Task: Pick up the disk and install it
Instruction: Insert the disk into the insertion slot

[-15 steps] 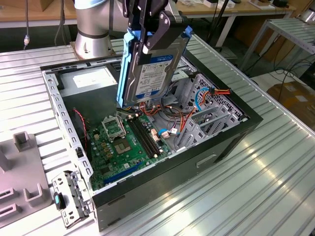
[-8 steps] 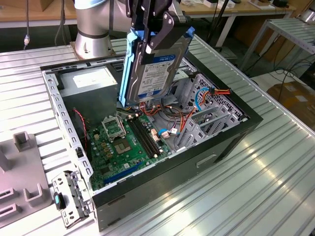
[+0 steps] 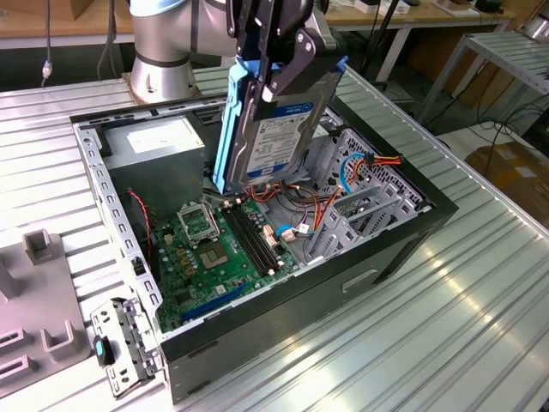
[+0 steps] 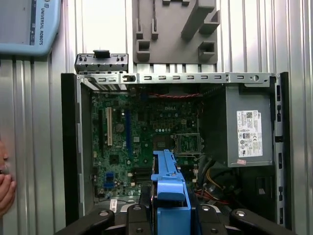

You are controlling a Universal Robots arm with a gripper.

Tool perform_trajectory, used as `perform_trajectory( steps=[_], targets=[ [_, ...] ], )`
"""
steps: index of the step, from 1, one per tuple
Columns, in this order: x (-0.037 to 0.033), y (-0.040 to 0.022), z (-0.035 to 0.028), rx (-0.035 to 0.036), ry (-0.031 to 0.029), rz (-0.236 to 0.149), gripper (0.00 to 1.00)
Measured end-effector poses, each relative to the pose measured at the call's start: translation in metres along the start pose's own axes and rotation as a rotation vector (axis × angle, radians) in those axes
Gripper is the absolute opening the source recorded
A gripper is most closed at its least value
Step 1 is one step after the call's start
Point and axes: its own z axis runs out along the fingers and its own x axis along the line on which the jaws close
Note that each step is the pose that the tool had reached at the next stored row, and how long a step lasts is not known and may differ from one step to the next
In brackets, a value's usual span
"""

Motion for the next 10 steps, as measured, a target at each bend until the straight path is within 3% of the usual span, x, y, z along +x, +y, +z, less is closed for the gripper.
perform_trajectory(
  steps=[10],
  targets=[
    [0.0027, -0.0254, 0.0006, 0.0005, 0.0150, 0.000, 0.37]
  ],
)
